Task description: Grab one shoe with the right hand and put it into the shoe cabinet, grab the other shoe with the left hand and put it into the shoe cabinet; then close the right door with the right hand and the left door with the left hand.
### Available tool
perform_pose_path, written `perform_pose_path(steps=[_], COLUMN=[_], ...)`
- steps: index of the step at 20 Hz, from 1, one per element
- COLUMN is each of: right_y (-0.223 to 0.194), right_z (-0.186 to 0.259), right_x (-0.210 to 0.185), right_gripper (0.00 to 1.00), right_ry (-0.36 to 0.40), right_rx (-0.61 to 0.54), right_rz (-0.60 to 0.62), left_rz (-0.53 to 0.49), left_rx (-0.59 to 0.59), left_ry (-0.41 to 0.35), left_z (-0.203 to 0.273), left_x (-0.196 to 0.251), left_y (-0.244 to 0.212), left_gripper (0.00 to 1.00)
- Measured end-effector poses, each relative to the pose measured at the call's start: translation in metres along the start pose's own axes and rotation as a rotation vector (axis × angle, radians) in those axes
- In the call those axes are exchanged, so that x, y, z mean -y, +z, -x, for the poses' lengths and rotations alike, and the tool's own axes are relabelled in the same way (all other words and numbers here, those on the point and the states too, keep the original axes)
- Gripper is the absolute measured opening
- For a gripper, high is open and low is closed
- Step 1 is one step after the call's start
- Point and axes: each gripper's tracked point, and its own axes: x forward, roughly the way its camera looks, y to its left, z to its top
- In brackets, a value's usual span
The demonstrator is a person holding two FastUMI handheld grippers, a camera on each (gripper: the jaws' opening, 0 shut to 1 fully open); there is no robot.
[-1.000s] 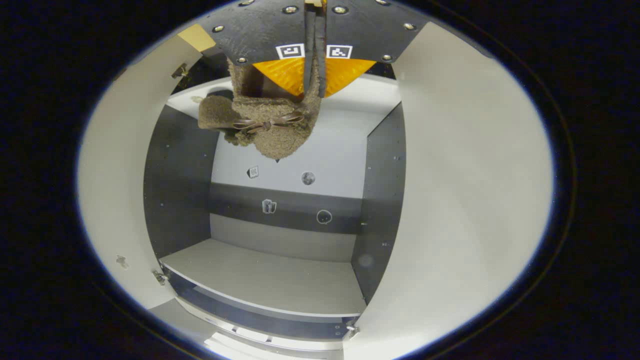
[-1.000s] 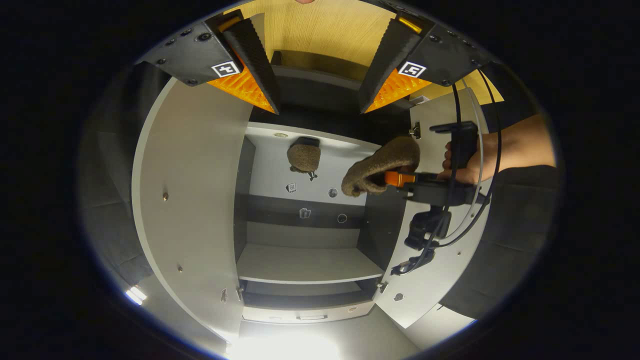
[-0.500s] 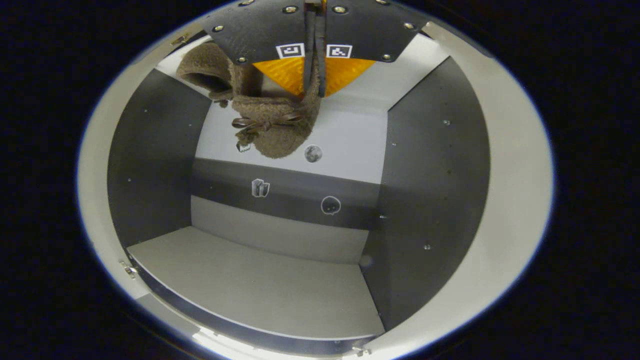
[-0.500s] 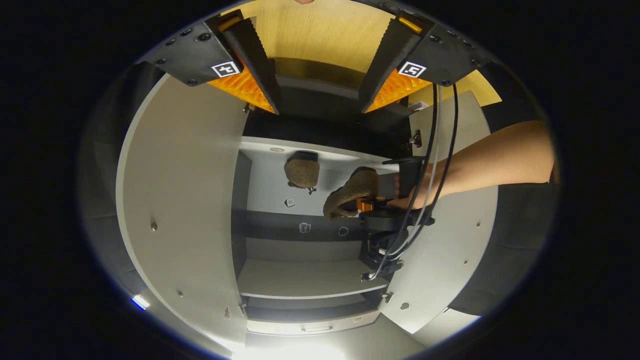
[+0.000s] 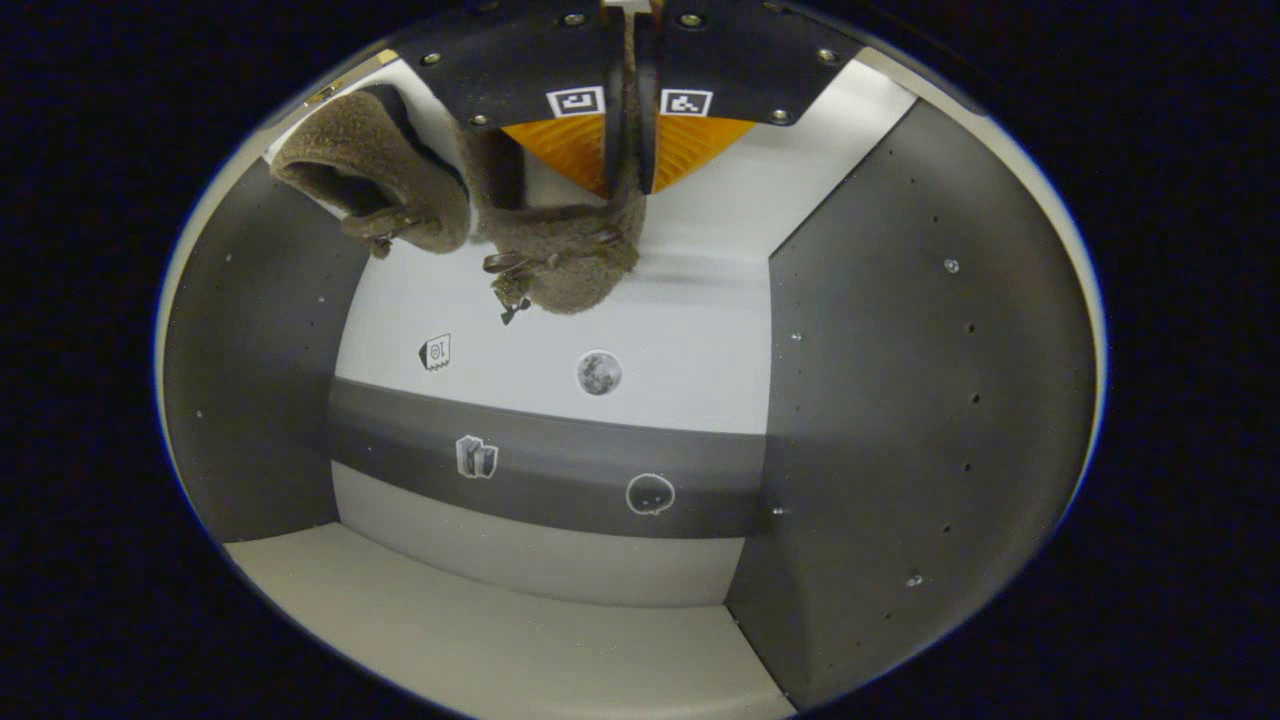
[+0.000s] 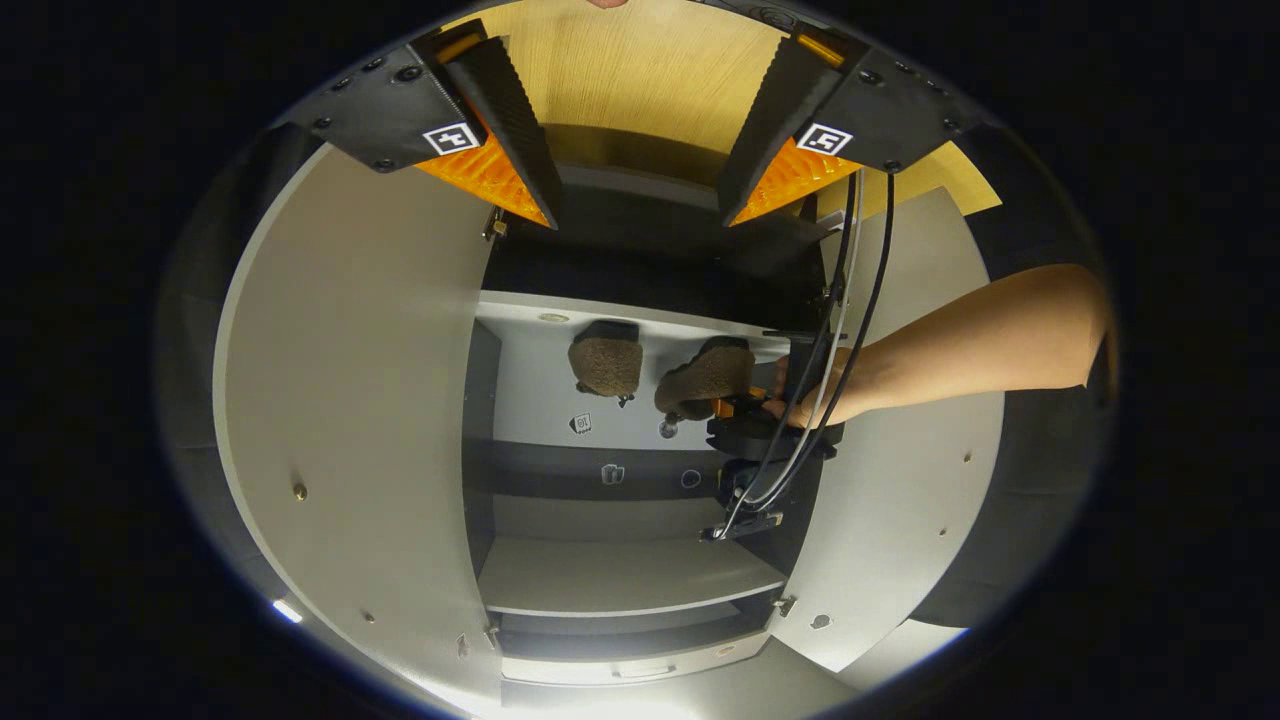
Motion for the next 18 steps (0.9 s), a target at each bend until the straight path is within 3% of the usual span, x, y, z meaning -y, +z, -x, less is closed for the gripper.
perform_pose_path(steps=[2, 6, 7, 8, 10, 11, 12, 18], right_y=[0.002, 0.010, 0.013, 0.016, 0.023, 0.027, 0.030, 0.055], right_z=[0.000, 0.005, 0.007, 0.010, 0.013, 0.016, 0.019, 0.044], right_x=[-0.003, -0.006, -0.006, -0.005, -0.004, -0.003, -0.002, -0.003], right_gripper=[0.99, 0.99, 0.99, 0.99, 0.99, 0.99, 0.99, 0.97], right_ry=[0.007, 0.009, 0.006, 0.002, -0.011, -0.017, -0.024, -0.055], right_rx=[0.004, 0.026, 0.034, 0.043, 0.061, 0.068, 0.076, 0.132], right_rz=[0.001, 0.010, 0.008, 0.005, 0.000, -0.002, -0.003, 0.000], left_rz=[-0.014, -0.049, -0.062, -0.072, -0.078, -0.075, -0.069, -0.054], left_rx=[0.037, 0.045, 0.065, 0.084, 0.121, 0.137, 0.151, 0.200], left_ry=[-0.002, -0.011, -0.007, -0.010, -0.017, -0.018, -0.019, -0.027], left_z=[0.007, 0.037, 0.046, 0.057, 0.087, 0.102, 0.117, 0.200], left_x=[0.003, 0.006, 0.007, 0.010, 0.013, 0.013, 0.012, 0.005], left_y=[0.014, 0.024, 0.027, 0.032, 0.037, 0.040, 0.041, 0.038], left_gripper=[0.14, 0.89, 0.96, 1.00, 0.95, 1.00, 0.95, 1.00])
